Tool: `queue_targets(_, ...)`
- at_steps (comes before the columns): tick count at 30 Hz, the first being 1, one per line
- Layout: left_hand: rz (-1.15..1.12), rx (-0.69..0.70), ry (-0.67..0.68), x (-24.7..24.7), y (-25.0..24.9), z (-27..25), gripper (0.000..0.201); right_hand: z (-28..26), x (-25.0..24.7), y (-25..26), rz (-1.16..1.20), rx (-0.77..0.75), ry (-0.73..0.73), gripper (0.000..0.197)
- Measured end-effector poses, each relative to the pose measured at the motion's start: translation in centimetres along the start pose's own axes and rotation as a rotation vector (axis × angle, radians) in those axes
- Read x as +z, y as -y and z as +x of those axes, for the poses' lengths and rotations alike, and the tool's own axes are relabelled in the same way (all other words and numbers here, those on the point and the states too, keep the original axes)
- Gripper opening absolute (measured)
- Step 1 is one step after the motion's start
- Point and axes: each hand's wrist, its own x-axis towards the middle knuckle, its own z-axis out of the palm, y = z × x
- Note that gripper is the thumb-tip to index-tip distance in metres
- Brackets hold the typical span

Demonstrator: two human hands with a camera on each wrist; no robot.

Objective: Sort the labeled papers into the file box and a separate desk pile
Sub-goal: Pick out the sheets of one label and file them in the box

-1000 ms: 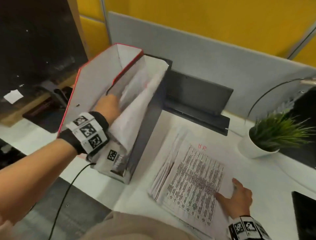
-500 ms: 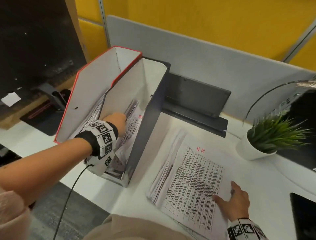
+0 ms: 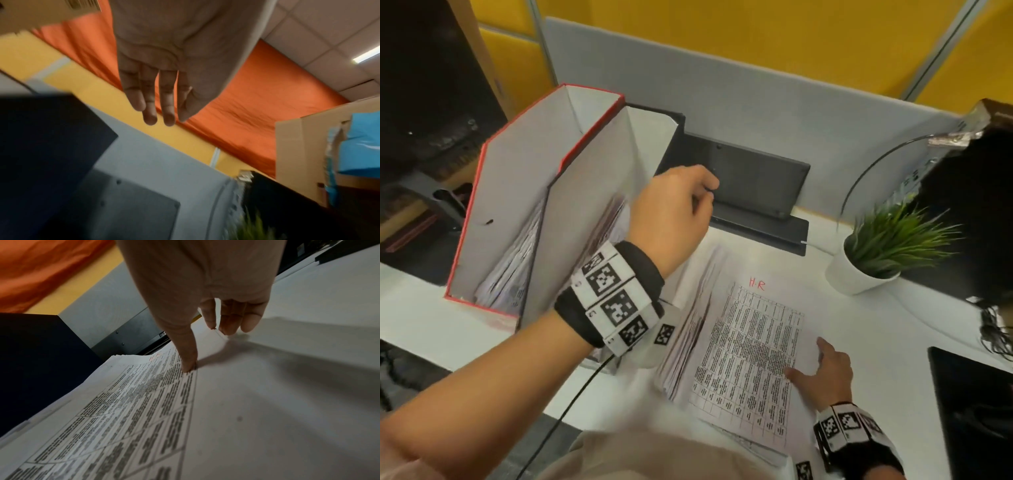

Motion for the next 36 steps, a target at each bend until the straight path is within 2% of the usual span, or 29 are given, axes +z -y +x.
queue_targets(3, 0.071, -0.064, 0.233, 4.3, 0.3, -2.2, 0.020, -0.2, -0.2, 0.3, -0.021, 0.002, 0.013, 0.095)
queue_targets(7, 0.302, -0.334, 0.780, 9.7, 3.8, -5.4, 0.030, -0.7, -0.3, 0.2, -0.037, 0.000, 0.012, 0.091)
queue_targets(9, 0.331, -0.421, 0.912, 11.2, 5.9, -6.7, 0.031, -0.9, -0.3, 0.3, -0.031, 0.004, 0.033, 0.089)
queue_targets(13, 0.249, -0.511, 0.830, 12.6, 8.2, -7.2, 0.035, -1.0, -0.5, 0.6, 0.000, 0.010, 0.115, 0.089)
queue_targets(17, 0.276, -0.503, 0.746, 13.3, 8.0, -7.0, 0.042, -0.8, -0.8, 0.9, 0.039, 0.028, 0.181, 0.092)
queue_targets(19, 0.229, -0.499, 0.705, 13.6, 7.7, -6.9, 0.038, -0.7, -0.9, 1.0, 0.067, 0.034, 0.188, 0.092)
queue_targets(23, 0.210, -0.467, 0.722, 13.7, 7.2, -6.3, 0.033, -0.7, -0.8, 1.4, 0.098, 0.009, 0.164, 0.081)
queue_targets(25, 0.194, -0.458, 0.732, 13.9, 7.1, -6.2, 0.035, -0.8, -0.7, 1.6, 0.134, 0.016, 0.163, 0.082)
queue_targets(28, 0.153, -0.421, 0.725, 13.8, 7.1, -6.3, 0.038, -0.7, -0.7, 1.8, 0.227, 0.046, 0.184, 0.094)
queue_targets(31, 0.038, -0.259, 0.599, 13.3, 7.3, -6.7, 0.010, -0.7, -0.9, 1.5, 0.359, 0.054, 0.131, 0.101)
queue_targets(33, -0.081, -0.196, 0.522, 13.0, 7.3, -7.0, 0.010, -0.6, -1.2, 1.2, 0.458, 0.065, 0.073, 0.104)
queue_targets(36, -0.268, -0.296, 0.552, 12.6, 7.4, -7.3, 0.010, -0.6, -1.9, 0.7, 0.700, 0.170, 0.083, 0.098)
